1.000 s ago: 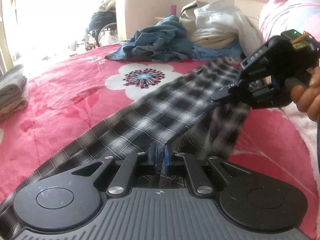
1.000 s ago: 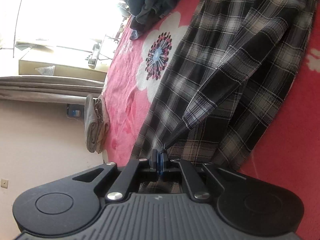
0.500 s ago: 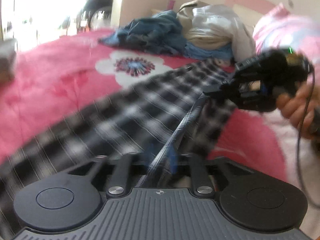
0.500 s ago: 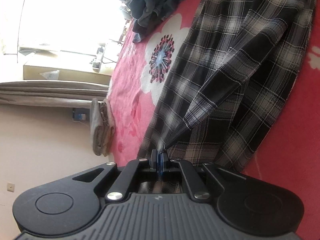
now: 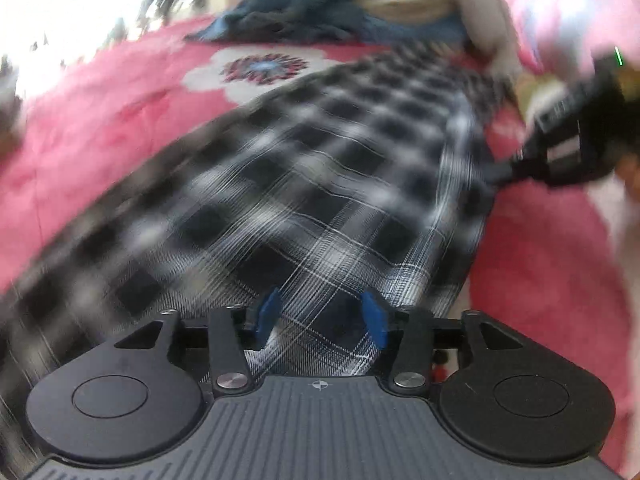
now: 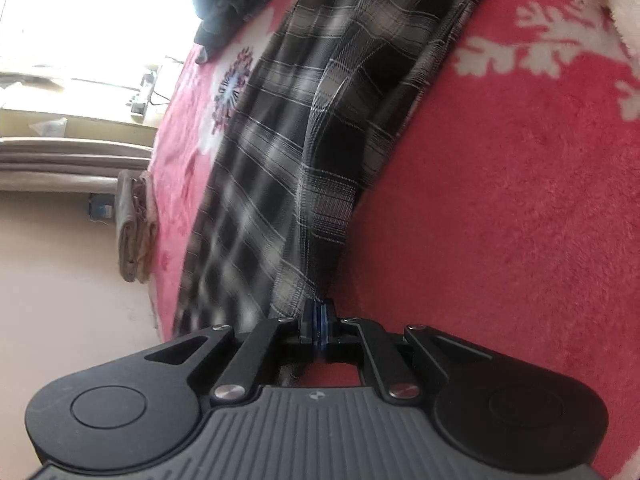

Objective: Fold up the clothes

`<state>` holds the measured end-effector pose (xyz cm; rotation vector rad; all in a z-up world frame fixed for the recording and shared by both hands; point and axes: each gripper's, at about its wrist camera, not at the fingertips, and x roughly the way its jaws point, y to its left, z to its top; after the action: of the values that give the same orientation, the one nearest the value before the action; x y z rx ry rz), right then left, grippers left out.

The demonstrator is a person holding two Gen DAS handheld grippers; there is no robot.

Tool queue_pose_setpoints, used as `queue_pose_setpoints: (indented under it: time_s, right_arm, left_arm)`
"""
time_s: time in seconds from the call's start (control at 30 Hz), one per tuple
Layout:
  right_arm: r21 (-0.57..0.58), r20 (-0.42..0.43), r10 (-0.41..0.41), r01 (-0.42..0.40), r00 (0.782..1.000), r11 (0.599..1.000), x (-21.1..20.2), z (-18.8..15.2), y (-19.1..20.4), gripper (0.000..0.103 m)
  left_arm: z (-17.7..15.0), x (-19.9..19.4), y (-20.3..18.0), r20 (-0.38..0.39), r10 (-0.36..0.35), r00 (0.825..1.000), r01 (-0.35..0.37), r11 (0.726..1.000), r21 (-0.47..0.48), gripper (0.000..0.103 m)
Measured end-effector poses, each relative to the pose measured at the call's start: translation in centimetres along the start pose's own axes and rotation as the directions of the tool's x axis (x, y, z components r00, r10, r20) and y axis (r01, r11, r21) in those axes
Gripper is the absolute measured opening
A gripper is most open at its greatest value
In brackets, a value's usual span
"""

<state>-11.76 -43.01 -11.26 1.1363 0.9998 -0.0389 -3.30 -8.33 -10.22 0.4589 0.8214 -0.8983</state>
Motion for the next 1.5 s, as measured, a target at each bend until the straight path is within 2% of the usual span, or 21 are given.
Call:
queue_pose_setpoints:
  time_s: [0.1, 0.13, 0.2, 0.47, 0.6, 0.67, 0.73, 0.8, 0.9, 1.0, 1.07, 1.13, 1.17, 1.23, 1.27, 1.43, 1.5]
  right_arm:
    - [-0.019, -0.008, -0.039, 0.039, 0.999, 0.999, 0.3, -0.2, -0.3, 0.002]
    - [-0.015, -0.012, -0.043, 0.043, 0.999, 0.999, 0.4, -0.3, -0.5, 0.002]
    - [-0.007, -0.02, -0.042, 0.042, 0.999, 0.999, 0.4, -0.6, -0.6, 0.002]
    - [0.021, -0.042, -0.093, 0.094, 0.995, 0.995, -1.1, -2.0, -1.1, 0.002]
    - [0.038, 0.051, -0.091, 0.09, 0.995, 0.995, -2.9, -1.1, -0.7, 0.006]
    - [0.072, 0.09, -0.098, 0.092, 0.991, 0.993, -3.5, 0.3, -0.7, 0.015]
    - [0.07, 0.121, -0.11, 0.102, 0.986, 0.992, -3.5, 1.5, -0.2, 0.035]
    - [0.054, 0.14, -0.13, 0.123, 0.982, 0.991, -3.2, 2.2, 0.4, 0.046]
    - [0.084, 0.115, -0.142, 0.133, 0.983, 0.988, -1.9, 2.8, -0.1, 0.046]
    - [0.141, 0.154, -0.108, 0.087, 0.982, 0.986, -1.5, 3.0, -0.7, 0.046]
    - [0.133, 0.217, -0.103, 0.075, 0.971, 0.988, -1.9, 3.4, -0.7, 0.035]
    - [0.114, 0.258, -0.114, 0.087, 0.959, 0.99, -2.3, 3.6, -0.4, 0.012]
    - [0.104, 0.271, -0.116, 0.091, 0.955, 0.99, -2.5, 3.6, -0.2, 0.009]
    - [0.082, 0.291, -0.12, 0.1, 0.949, 0.992, -2.9, 3.4, 0.3, 0.005]
    - [0.07, 0.301, -0.121, 0.105, 0.946, 0.992, -3.0, 3.3, 0.6, 0.005]
    - [0.016, 0.338, -0.115, 0.116, 0.934, 0.993, -3.7, 2.9, 2.1, 0.005]
    - [-0.011, 0.338, -0.106, 0.116, 0.935, 0.993, -3.6, 3.4, 3.0, 0.005]
  left_arm:
    - [-0.2, 0.4, -1.5, 0.019, 0.053, 0.998, -0.055, 0.993, 0.107, 0.046]
    - [-0.3, 0.4, -1.6, 0.024, 0.057, 0.998, -0.06, 0.991, 0.121, 0.041]
    - [-0.3, 0.3, -1.6, 0.029, 0.049, 0.998, -0.052, 0.992, 0.116, 0.037]
    - [-0.5, -0.3, -1.0, 0.042, 0.075, 0.996, -0.077, 0.995, 0.066, 0.041]
    - [-0.7, -1.5, -1.1, 0.072, 0.051, 0.996, -0.053, 0.998, 0.032, 0.047]
    - [-0.8, -2.1, -1.4, 0.082, 0.016, 0.996, -0.019, 0.999, 0.038, 0.048]
    - [-1.0, -2.4, -1.9, 0.08, 0.007, 0.997, -0.011, 0.999, 0.048, 0.052]
    - [-1.4, -2.4, -2.2, 0.069, -0.006, 0.998, 0.003, 0.999, 0.043, 0.053]
    - [-2.1, -2.1, -2.6, 0.051, -0.023, 0.998, 0.021, 0.999, 0.036, 0.053]
    - [-2.5, -1.8, -3.6, 0.049, -0.026, 0.998, 0.022, 0.997, 0.075, 0.053]
    - [-2.6, -1.4, -4.5, 0.055, -0.016, 0.998, 0.009, 0.992, 0.128, 0.053]
    - [-2.7, -1.1, -5.2, 0.068, -0.007, 0.998, -0.004, 0.986, 0.166, 0.052]
    - [-2.7, -0.9, -5.5, 0.074, -0.003, 0.997, -0.011, 0.983, 0.185, 0.051]
    - [-2.8, -0.6, -6.0, 0.087, 0.005, 0.996, -0.023, 0.978, 0.209, 0.039]
    - [-2.7, -0.6, -5.9, 0.092, 0.006, 0.996, -0.024, 0.98, 0.2, 0.037]
    - [-2.3, -1.5, -4.8, 0.127, 0.01, 0.992, -0.025, 0.992, 0.123, 0.011]
    - [-2.1, -2.0, -4.1, 0.144, 0.015, 0.99, -0.027, 0.996, 0.083, 0.007]
